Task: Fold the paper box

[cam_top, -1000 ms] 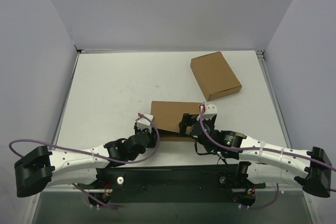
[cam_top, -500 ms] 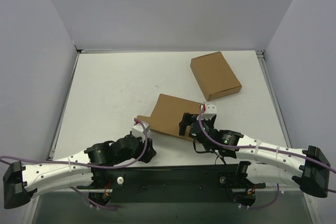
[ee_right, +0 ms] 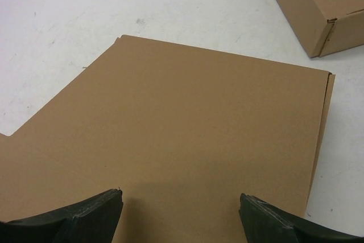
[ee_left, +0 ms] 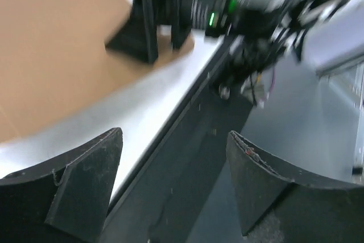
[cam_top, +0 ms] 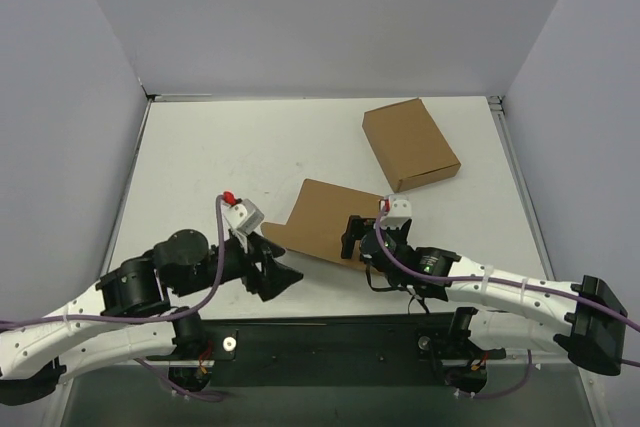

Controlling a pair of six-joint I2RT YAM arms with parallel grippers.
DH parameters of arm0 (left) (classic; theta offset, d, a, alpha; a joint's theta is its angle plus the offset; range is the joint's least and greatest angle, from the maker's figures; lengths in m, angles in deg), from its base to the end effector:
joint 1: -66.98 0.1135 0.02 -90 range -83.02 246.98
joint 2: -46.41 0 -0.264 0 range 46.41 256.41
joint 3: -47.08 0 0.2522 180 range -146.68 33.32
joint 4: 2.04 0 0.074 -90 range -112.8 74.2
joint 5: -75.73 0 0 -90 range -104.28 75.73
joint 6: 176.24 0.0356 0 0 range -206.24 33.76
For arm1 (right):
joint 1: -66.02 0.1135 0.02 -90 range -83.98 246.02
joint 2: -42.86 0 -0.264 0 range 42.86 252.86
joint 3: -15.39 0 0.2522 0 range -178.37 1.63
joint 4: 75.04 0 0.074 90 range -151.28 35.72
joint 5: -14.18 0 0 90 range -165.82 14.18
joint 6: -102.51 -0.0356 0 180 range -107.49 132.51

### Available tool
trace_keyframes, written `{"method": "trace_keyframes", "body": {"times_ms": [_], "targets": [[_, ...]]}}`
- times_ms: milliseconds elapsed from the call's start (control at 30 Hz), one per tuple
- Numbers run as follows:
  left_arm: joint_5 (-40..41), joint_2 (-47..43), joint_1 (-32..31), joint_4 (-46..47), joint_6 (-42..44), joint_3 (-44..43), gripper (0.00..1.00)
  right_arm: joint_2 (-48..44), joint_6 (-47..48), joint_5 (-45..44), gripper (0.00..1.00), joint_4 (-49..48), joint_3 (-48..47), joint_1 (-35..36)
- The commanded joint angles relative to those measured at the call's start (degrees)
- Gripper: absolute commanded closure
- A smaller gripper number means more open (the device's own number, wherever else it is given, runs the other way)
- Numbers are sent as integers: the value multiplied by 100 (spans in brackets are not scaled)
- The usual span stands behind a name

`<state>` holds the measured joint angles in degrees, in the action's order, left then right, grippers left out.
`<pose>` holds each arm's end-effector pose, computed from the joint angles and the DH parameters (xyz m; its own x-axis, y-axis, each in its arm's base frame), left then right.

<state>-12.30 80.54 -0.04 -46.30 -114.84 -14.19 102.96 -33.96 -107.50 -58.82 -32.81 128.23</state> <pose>0.0521 -0.1198 0.3444 -0.5352 0.0367 -0.8439 0.7416 0.4989 -0.4486 0.1225 0.1922 0.2412 -0.5406 0.2976 -0.7869 -0.2105 0.8578 0.4690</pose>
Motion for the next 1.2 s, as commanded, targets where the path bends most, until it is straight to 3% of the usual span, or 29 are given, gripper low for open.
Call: {"method": "trace_keyframes", "body": {"times_ms": [0, 67, 133, 233, 367, 500, 600, 733, 900, 1033, 1167], "targets": [[242, 602, 390, 596, 662, -435, 16, 99, -45, -93, 15, 88, 121, -52], [-143, 1084, 750, 1331, 672, -278, 16, 81, -45, -66, 15, 79, 130, -43], [-1074, 1411, 1541, 1948, 514, -41, 20, 46, -37, -75, 15, 88, 156, -43], [-1602, 1965, 2357, 3319, 260, 548, 26, -6, -45, -75, 15, 79, 192, -43], [-1657, 2815, 2554, 4507, 188, 1208, 29, -112, -54, -110, 15, 105, 244, -34], [-1727, 3424, 2554, 4641, 135, 1708, 32, -165, -45, -224, 15, 167, 271, -25], [-1631, 3382, 2554, 4615, 162, 1797, 32, -156, -37, -216, 15, 193, 279, -25], [-1323, 2759, 2563, 4150, 319, 1404, 32, -235, 86, -251, 16, 343, 131, -16], [-1208, 2642, 2572, 3736, 504, 857, 32, -516, 376, -479, 16, 703, -125, 19], [-1436, 3255, 2563, 4190, 417, 1058, 32, -595, 307, -436, 16, 949, -151, 27], [-1534, 3732, 2563, 4904, 162, 1786, 32, -526, -45, -208, 16, 949, 164, 1]]}}
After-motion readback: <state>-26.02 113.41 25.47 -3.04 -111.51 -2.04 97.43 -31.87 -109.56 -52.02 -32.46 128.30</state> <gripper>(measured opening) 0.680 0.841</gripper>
